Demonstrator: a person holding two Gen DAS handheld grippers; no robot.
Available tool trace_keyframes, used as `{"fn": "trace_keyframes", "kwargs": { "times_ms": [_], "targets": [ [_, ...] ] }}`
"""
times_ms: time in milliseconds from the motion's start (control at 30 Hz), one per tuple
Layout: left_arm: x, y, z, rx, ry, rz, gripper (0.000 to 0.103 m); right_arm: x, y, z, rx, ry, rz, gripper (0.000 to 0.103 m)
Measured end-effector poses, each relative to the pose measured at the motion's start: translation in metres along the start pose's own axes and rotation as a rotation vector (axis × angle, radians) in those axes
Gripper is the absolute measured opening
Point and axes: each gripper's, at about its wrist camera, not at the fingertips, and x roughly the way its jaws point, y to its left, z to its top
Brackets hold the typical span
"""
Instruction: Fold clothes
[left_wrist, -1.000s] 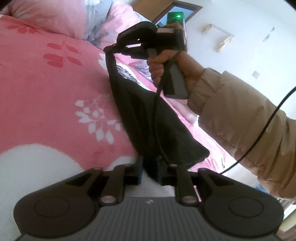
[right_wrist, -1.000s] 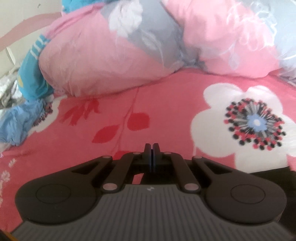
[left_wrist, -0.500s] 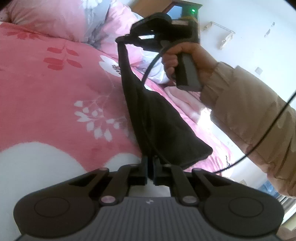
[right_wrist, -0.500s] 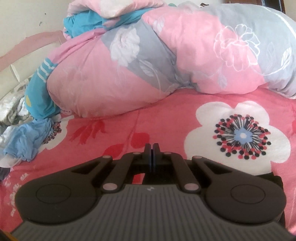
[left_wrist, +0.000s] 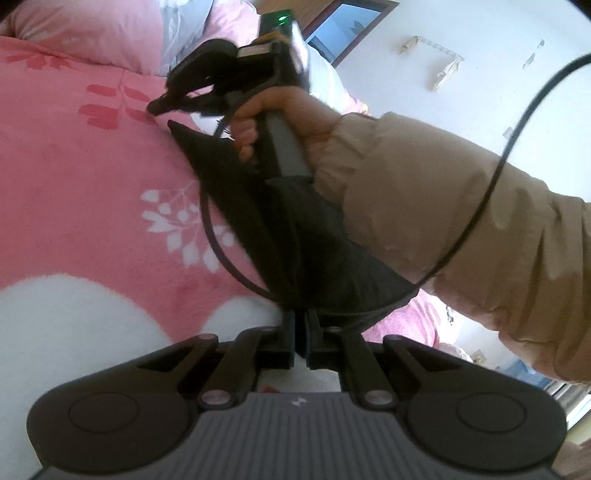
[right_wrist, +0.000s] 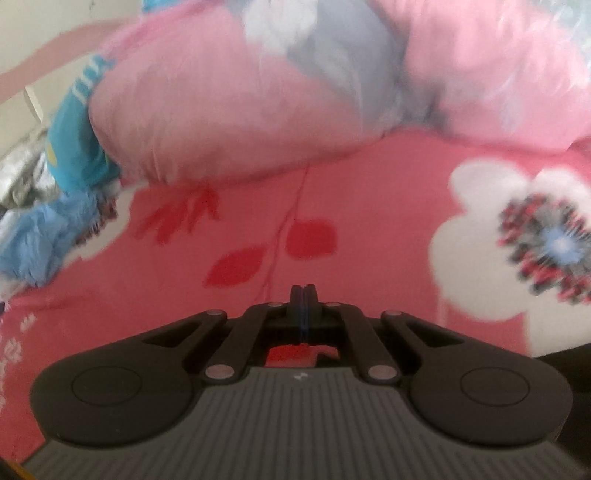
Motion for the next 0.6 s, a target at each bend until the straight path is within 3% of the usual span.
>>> {"fn": "trace_keyframes", "kwargs": {
  "times_ms": [33,200,400,467,600],
  "targets": [
    [0.000,0.000,0.000,0.003,-0.002,-0.001,0.006,0.006,-0.001,-0.001,0.016,0.023,0.011,0.000],
    [-0.002,-0.002,-0.002,0.008,-0.012,-0.006,0.009,-0.025,-0.016,-0.001,0.096,-0.026,0.035,0.003],
    [-0.008,-0.005,0.000,0.006,-0.025,-0.002,0.022,-0.147,-0.064,-0.015,0.171,-0.202,0.007,0.005],
    [-0.014,-0.007,0.003,0.008,-0.041,0.010,0.027,-0.162,-0.073,-0.033,0.169,-0.193,0.001,0.006],
    [-0.029,-0.011,0.017,0.050,-0.101,0.075,0.027,-0.192,-0.092,-0.069,0.165,-0.176,-0.012,0.007]
  ]
}}
